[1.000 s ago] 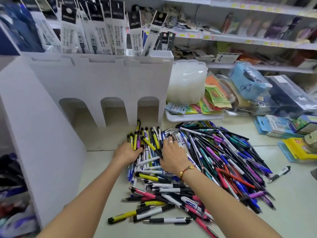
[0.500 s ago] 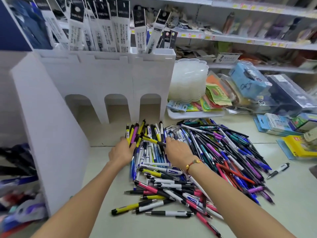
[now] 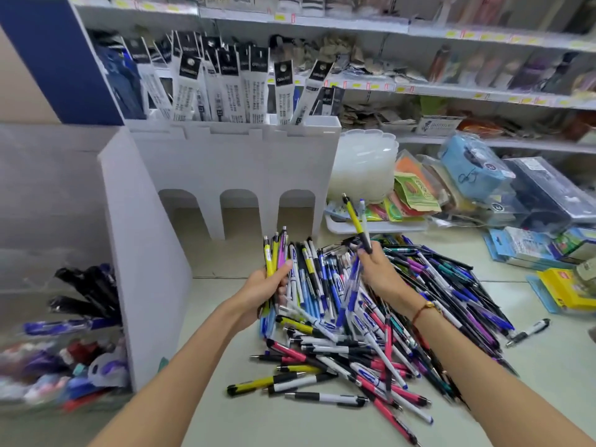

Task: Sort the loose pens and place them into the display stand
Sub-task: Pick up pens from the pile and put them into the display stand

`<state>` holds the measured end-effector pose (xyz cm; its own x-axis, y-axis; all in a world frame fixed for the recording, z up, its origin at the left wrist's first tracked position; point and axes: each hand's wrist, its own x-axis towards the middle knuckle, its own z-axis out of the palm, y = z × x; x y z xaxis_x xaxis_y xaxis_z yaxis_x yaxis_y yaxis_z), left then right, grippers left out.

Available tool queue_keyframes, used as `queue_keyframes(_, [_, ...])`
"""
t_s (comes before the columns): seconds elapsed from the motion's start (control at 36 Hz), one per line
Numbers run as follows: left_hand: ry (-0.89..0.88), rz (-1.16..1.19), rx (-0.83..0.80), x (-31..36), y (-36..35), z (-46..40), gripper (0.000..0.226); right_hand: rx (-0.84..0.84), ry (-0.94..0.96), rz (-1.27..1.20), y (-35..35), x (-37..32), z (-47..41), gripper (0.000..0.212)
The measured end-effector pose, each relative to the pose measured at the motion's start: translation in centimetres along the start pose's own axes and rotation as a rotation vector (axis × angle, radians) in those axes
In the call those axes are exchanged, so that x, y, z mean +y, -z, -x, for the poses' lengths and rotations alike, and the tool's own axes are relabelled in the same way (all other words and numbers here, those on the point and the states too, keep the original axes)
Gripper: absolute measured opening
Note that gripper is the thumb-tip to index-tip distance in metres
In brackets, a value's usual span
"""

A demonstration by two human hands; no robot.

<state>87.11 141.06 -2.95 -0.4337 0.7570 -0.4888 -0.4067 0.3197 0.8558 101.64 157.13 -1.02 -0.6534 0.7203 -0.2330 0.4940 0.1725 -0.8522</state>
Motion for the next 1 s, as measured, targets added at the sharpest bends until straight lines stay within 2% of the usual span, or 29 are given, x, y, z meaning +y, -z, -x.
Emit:
queue_keyframes(0.14, [0.068,0.152,-0.092,0.9,0.0,0.4,0.029,0.032,-0.095,-0.398,0.9,-0.9,0.1,0.020])
queue_keyframes(0.19, [0.086,0.178,-0.164,1.5,-0.3,0.5,0.031,-0.036,-0.135,-0.577,0.6,-1.4,0.2,0.020])
queue_keyframes(0.25, [0.127,0.190,-0.233,2.1,-0.7,0.9,0.028,-0.137,-0.137,-0.650,-0.3,-1.9,0.5,0.021])
queue_keyframes(0.31, [0.179,0.082,-0.281,2.5,-1.4,1.3,0.025,-0.193,-0.119,-0.683,-1.3,-2.2,0.6,0.021])
queue_keyframes(0.36, [0.203,-0.023,-0.349,2.6,-1.9,1.5,0.029,-0.193,-0.105,-0.688,-2.2,-2.2,0.3,0.021])
queue_keyframes(0.42, [0.207,-0.017,-0.394,2.5,-2.3,1.5,0.033,-0.167,-0.102,-0.640,-2.7,-1.9,0.0,0.018])
queue_keyframes(0.64, [0.166,-0.081,-0.309,2.1,-3.1,0.8,0.044,-0.174,-0.109,-0.521,-3.4,-2.0,-0.4,0.016])
queue_keyframes(0.69, [0.159,-0.121,-0.308,2.0,-3.2,0.7,0.039,-0.187,-0.131,-0.499,-3.5,-2.0,-0.5,0.010])
queue_keyframes(0.81, [0.179,-0.119,-0.337,1.8,-2.8,0.6,0.026,-0.210,-0.127,-0.445,-3.1,-2.0,-0.2,0.012])
queue_keyframes(0.92, [0.198,-0.070,-0.355,1.6,-2.1,0.4,0.022,-0.154,-0.131,-0.457,-2.3,-1.7,-0.1,0.017])
queue_keyframes(1.0, [0.185,-0.033,-0.307,1.5,-1.8,0.6,0.024,-0.134,-0.143,-0.461,-1.6,-1.3,-0.1,0.021])
